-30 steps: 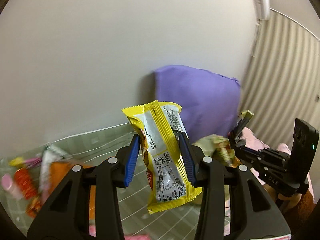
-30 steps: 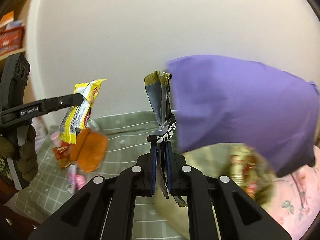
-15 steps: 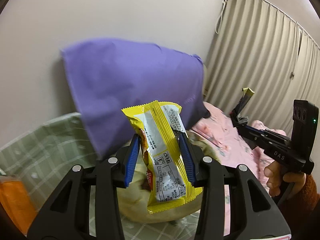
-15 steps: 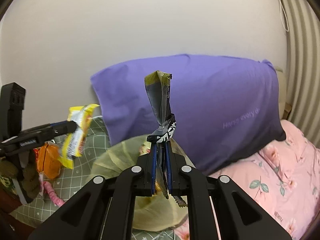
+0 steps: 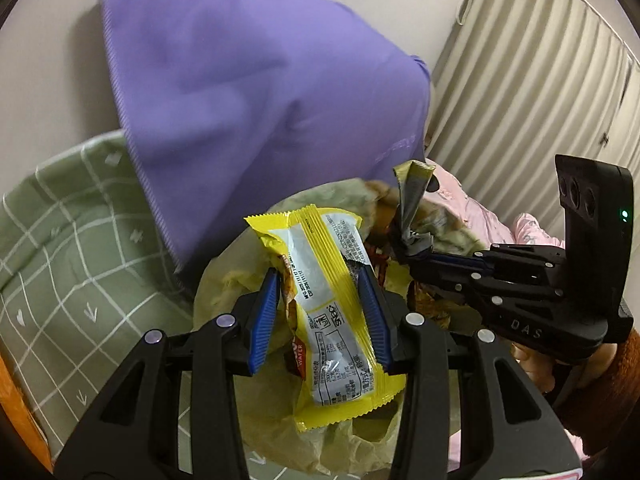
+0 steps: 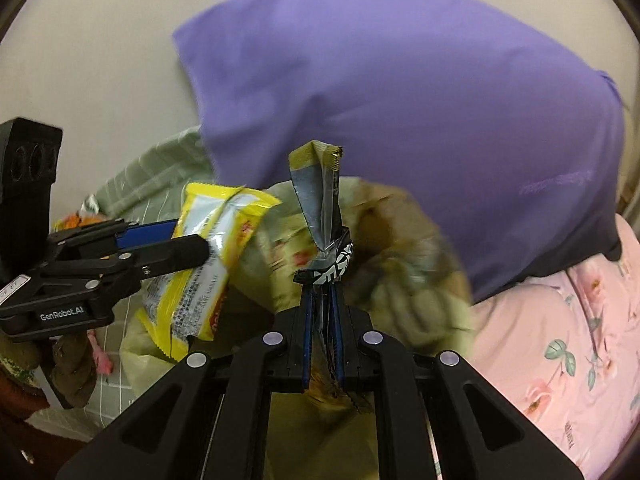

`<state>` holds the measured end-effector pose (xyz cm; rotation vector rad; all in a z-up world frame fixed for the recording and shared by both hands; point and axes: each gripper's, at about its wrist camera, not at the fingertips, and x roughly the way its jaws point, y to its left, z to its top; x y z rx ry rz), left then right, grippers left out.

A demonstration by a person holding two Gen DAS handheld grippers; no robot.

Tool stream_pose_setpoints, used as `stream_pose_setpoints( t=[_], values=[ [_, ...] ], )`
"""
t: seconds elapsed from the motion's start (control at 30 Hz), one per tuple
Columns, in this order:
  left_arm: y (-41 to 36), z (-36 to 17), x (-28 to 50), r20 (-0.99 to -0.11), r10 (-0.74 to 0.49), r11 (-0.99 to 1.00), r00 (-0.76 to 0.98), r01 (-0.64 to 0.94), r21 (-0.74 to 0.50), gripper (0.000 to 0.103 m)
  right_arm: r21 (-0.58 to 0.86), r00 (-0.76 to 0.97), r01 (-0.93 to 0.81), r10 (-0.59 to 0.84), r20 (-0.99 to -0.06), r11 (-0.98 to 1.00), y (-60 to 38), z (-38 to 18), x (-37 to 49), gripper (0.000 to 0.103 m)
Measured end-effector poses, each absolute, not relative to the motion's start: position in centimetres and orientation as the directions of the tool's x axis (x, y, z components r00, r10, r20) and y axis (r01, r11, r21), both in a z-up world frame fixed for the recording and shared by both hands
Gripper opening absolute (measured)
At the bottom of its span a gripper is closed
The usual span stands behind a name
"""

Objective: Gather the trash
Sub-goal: 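Carry both wrappers over the bin and open both tools to release them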

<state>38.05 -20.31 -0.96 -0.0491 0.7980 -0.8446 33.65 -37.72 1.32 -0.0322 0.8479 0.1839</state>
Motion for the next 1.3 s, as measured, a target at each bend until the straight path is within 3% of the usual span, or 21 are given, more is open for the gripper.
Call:
stream_pose_setpoints(
  t=[0.57,0.6,0.7,0.83,0.97,1.3],
  values=[
    [-21.7,-1.9,38.8,-0.604,-0.715,0.648,0.352,0.66,-0.381,0.039,0.083,0.692,-0.117,0.142,-0.708,0.99,-39.5,1.2,29.6,0.01],
    [-21.5,-1.8,39.0,-0.596,-0.727,0.637,0.34,0.657,-0.403,0.04,0.072,0.699,-0.116,0.133,-0.703,0.991,-39.4,1.3,29.6,0.01],
    [-20.9,-1.7,39.3,-0.578,-0.757,0.61,0.304,0.647,-0.458,0.057,0.037,0.72,-0.097,0.096,-0.687,0.995,-39.3,1.8,29.5,0.013],
    [-20.1,-1.3,39.4,-0.567,-0.761,0.614,0.314,0.63,-0.475,0.06,0.016,0.732,-0.074,0.065,-0.678,0.997,-39.1,1.9,29.2,0.03],
    [-18.4,-0.4,39.1,-0.556,-0.752,0.638,0.354,0.601,-0.482,0.063,0.015,0.739,-0.071,0.063,-0.671,0.997,-38.7,2.0,28.9,0.031],
    [-10.3,1.1,35.1,-0.566,-0.611,0.779,0.554,0.547,-0.306,0.063,0.04,0.792,-0.089,0.095,-0.604,0.995,-35.8,4.0,28.1,0.031]
  ],
)
